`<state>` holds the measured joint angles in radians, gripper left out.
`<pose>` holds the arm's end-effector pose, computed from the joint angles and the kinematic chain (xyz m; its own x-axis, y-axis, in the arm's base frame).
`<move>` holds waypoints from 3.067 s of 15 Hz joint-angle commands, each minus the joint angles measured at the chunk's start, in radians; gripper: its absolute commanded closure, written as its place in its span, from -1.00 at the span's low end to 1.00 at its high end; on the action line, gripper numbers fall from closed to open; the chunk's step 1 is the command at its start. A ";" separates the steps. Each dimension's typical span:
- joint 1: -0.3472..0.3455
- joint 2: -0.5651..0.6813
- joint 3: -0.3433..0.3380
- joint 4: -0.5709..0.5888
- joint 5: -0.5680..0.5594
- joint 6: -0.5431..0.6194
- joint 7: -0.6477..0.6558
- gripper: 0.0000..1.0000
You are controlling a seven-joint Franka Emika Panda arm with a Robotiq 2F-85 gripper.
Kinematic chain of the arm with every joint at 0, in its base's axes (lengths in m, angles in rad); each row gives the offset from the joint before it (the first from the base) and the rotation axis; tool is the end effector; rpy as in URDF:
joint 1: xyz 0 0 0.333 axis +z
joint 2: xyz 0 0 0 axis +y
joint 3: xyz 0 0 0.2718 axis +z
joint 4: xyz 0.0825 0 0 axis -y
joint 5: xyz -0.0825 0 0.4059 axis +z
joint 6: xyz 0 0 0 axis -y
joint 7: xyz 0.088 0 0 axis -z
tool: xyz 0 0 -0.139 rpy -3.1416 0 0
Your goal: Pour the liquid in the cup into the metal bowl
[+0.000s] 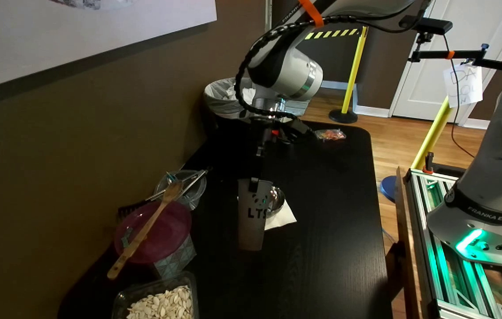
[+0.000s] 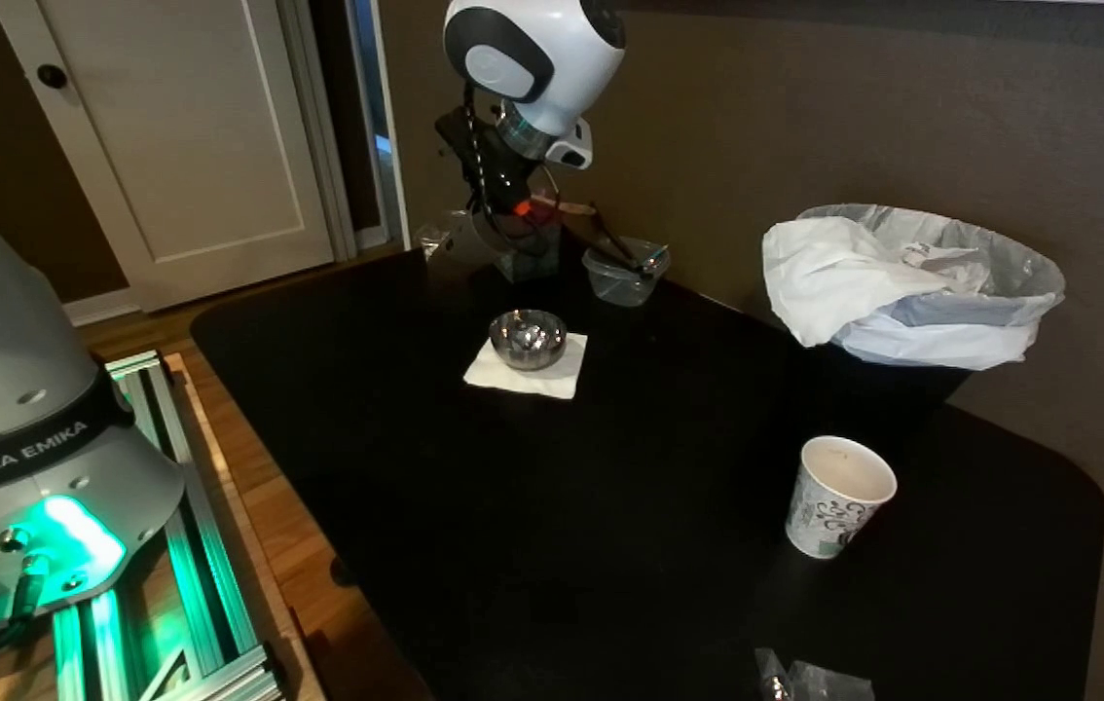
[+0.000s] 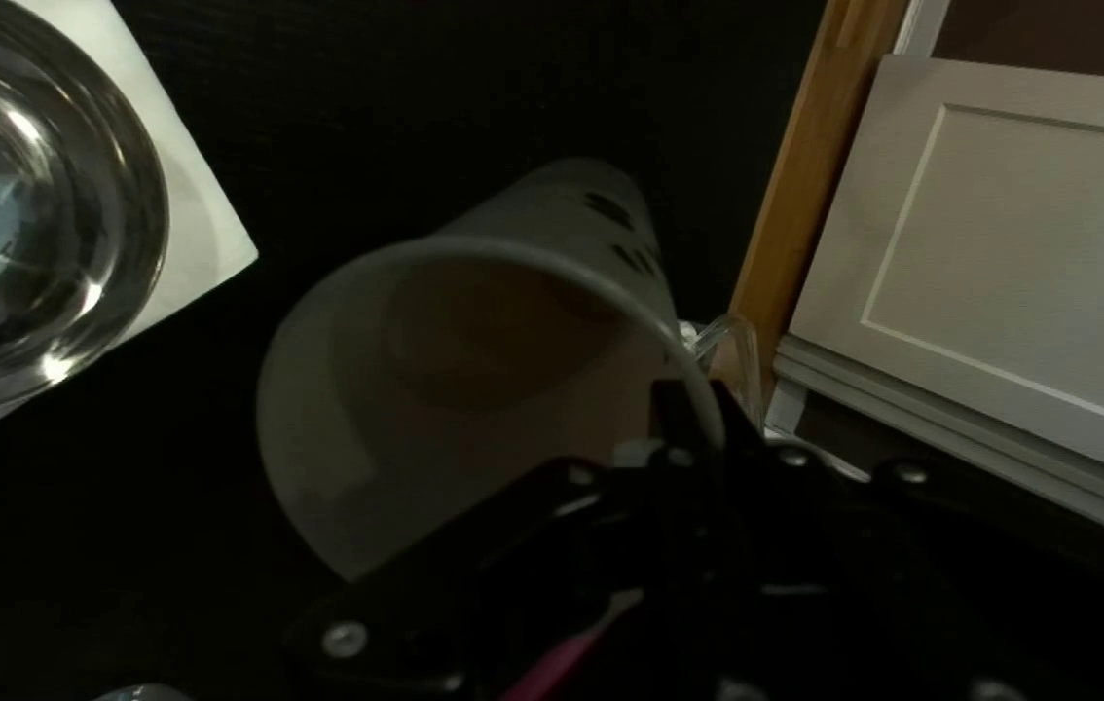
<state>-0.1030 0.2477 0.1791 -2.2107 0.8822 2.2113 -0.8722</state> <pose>0.5304 0.0901 0.1750 0.9576 0.2522 0.1394 0.2816 -0.7168 -0.6379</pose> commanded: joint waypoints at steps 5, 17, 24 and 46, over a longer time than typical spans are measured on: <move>0.017 0.043 -0.076 0.052 0.009 -0.070 0.009 0.97; -0.050 0.175 -0.154 0.142 0.083 -0.279 0.003 0.97; -0.074 0.240 -0.158 0.153 0.148 -0.322 -0.010 0.97; -0.116 0.345 -0.203 0.195 0.288 -0.428 -0.016 0.97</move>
<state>-0.2126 0.5766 -0.0156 -2.0361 1.1302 1.8352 -0.8726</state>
